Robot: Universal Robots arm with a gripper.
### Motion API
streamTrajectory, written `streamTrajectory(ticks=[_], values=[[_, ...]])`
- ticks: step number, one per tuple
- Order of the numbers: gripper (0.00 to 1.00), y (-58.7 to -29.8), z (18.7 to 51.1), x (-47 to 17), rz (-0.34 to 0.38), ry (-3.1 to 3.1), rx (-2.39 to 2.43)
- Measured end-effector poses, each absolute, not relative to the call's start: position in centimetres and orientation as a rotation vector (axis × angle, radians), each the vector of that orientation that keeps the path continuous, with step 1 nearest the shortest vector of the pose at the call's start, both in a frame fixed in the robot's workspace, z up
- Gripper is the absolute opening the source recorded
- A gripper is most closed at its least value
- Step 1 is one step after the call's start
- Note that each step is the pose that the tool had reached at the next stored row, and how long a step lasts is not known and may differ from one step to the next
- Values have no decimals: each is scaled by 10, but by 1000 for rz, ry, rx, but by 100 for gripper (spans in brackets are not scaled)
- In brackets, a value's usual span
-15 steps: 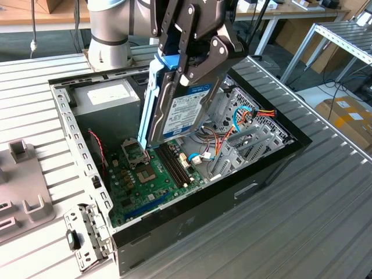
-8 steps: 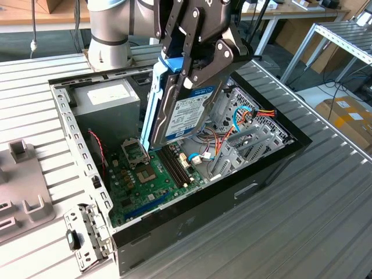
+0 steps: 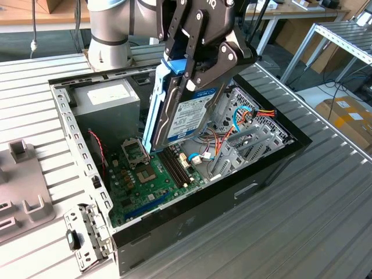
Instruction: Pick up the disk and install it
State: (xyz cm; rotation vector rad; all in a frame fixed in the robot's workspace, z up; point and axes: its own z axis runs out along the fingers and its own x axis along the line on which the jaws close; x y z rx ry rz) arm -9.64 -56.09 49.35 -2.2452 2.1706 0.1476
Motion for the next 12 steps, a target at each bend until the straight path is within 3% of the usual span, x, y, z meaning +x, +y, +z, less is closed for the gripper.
streamTrajectory(ticks=[12], values=[[37, -570, 492, -88, 149, 2171, -2246]])
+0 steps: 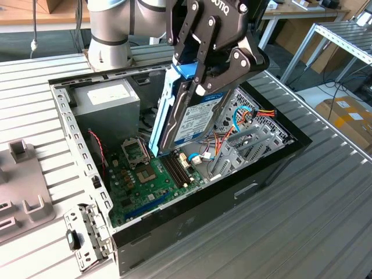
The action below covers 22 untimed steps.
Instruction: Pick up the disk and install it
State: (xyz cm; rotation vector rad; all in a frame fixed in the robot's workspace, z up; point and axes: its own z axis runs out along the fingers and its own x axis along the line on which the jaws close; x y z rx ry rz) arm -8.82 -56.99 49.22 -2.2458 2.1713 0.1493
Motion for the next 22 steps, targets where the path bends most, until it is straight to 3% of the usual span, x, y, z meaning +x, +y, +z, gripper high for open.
streamTrajectory(ticks=[22], values=[[37, -577, 488, -61, 155, 2174, -2248]])
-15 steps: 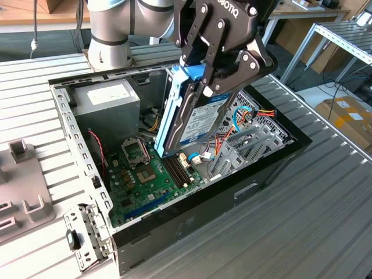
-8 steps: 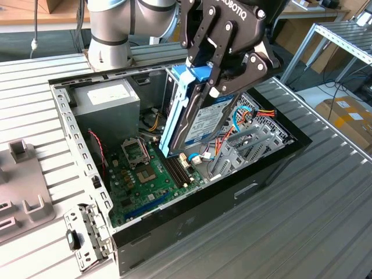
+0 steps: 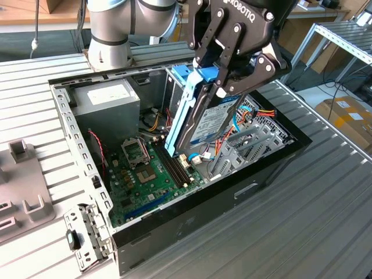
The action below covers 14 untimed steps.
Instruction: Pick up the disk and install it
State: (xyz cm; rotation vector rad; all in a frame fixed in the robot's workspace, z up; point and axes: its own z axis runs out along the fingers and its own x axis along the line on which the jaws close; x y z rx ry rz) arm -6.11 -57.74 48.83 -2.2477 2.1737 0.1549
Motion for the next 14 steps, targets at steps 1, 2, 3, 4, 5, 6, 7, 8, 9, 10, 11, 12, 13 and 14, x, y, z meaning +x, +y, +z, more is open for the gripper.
streamTrajectory(ticks=[1, 2, 3, 4, 5, 6, 7, 8, 9, 10, 11, 12, 13, 14], values=[[37, -578, 488, -60, 155, 2174, -2248], [37, -578, 488, -58, 155, 2174, -2248], [37, -579, 488, -57, 155, 2174, -2248], [37, -579, 487, -57, 155, 2174, -2248], [37, -579, 487, -56, 155, 2174, -2248], [37, -579, 487, -55, 156, 2174, -2248], [37, -580, 487, -54, 155, 2174, -2248], [37, -580, 487, -53, 155, 2174, -2248], [37, -580, 487, -52, 156, 2174, -2248], [37, -580, 486, -52, 156, 2174, -2248], [37, -581, 486, -51, 156, 2174, -2248], [37, -581, 486, -49, 156, 2174, -2248], [37, -582, 486, -48, 156, 2174, -2248], [37, -582, 486, -47, 156, 2174, -2248]])
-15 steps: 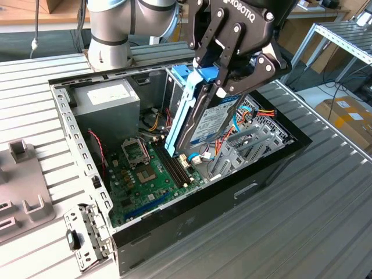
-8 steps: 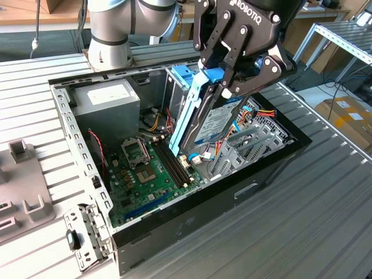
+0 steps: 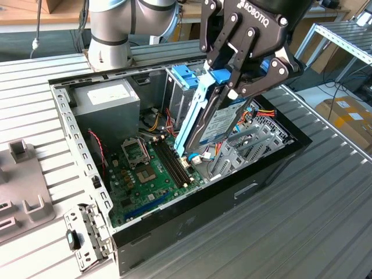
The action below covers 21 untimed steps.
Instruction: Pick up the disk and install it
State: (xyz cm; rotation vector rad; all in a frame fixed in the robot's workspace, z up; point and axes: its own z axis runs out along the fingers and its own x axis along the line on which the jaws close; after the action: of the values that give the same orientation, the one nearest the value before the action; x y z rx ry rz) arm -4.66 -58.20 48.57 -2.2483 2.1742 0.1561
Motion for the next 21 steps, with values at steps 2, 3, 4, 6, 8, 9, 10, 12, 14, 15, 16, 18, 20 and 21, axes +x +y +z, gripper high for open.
streamTrajectory(ticks=[2, 3, 4, 6, 8, 9, 10, 12, 14, 15, 16, 18, 20, 21], values=[[37, -583, 485, -45, 156, 2174, -2248], [37, -583, 485, -44, 157, 2174, -2248], [37, -583, 485, -43, 157, 2174, -2248], [37, -584, 485, -40, 157, 2175, -2249], [37, -585, 485, -39, 157, 2175, -2249], [37, -585, 484, -38, 157, 2175, -2249], [37, -586, 484, -37, 157, 2175, -2249], [37, -587, 484, -33, 158, 2175, -2249], [37, -588, 483, -31, 158, 2175, -2249], [37, -588, 483, -30, 158, 2175, -2249], [37, -588, 483, -28, 158, 2175, -2249], [37, -589, 483, -27, 158, 2175, -2249], [37, -589, 483, -25, 158, 2175, -2249], [37, -590, 483, -24, 158, 2175, -2249]])
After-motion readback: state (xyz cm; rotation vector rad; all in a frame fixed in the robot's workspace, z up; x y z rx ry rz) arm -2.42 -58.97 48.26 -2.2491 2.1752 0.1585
